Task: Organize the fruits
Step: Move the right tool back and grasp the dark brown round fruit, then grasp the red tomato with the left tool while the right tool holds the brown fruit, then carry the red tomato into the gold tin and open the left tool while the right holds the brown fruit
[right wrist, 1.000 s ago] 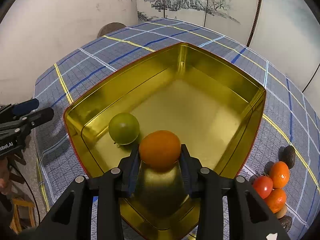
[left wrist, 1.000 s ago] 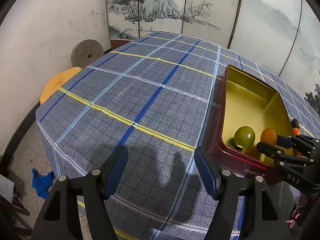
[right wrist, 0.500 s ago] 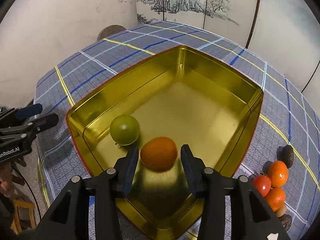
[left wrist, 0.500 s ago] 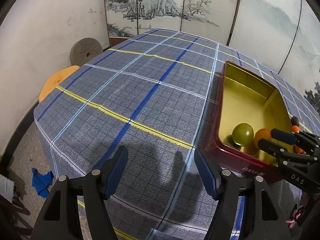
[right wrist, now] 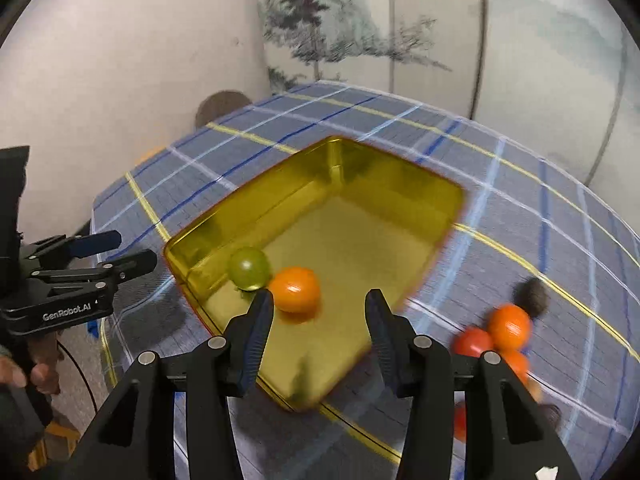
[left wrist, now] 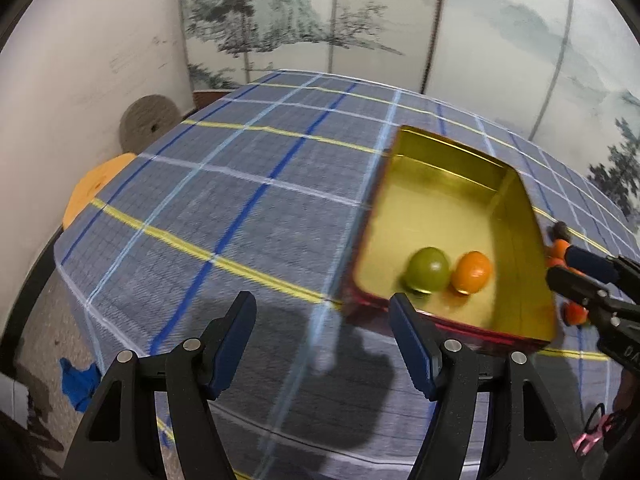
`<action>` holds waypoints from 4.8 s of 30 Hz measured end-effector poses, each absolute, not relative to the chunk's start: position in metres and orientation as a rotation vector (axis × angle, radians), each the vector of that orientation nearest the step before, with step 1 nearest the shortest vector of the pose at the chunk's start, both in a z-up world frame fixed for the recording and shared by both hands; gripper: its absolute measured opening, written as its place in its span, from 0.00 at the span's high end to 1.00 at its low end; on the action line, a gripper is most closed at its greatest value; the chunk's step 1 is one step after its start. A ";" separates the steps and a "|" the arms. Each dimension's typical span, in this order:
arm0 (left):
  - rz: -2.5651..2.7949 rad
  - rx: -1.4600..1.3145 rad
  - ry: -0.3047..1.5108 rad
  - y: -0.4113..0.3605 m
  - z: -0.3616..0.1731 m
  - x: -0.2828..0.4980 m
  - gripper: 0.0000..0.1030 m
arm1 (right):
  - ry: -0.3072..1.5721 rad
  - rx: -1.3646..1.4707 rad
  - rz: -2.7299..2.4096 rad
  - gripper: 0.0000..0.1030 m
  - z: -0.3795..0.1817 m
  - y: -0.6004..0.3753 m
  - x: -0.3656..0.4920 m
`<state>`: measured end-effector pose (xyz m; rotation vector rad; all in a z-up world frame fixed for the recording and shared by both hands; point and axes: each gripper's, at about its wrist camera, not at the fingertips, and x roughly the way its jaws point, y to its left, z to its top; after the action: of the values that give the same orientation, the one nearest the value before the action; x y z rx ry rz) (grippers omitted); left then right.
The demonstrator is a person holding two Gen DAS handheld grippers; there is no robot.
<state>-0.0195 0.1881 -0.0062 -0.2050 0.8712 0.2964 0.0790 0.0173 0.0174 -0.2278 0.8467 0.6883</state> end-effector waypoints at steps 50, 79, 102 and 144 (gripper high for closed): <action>-0.112 0.016 0.925 -0.007 -0.013 0.032 0.33 | 0.905 -0.164 0.298 0.66 -0.042 -0.159 0.101; -0.187 0.035 0.995 -0.036 -0.021 0.069 0.46 | 0.913 -0.043 0.179 0.65 -0.042 -0.223 0.116; -0.175 0.061 1.012 -0.042 -0.030 0.074 0.65 | 0.911 -0.032 0.183 0.65 -0.042 -0.225 0.115; -0.131 -0.030 0.962 -0.003 0.005 0.078 0.67 | 0.913 -0.073 0.167 0.64 -0.042 -0.219 0.115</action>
<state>0.0775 -0.0033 0.0046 -0.0304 0.9623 -0.1311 0.1148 -0.2193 -0.0422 -0.0727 0.9133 0.1667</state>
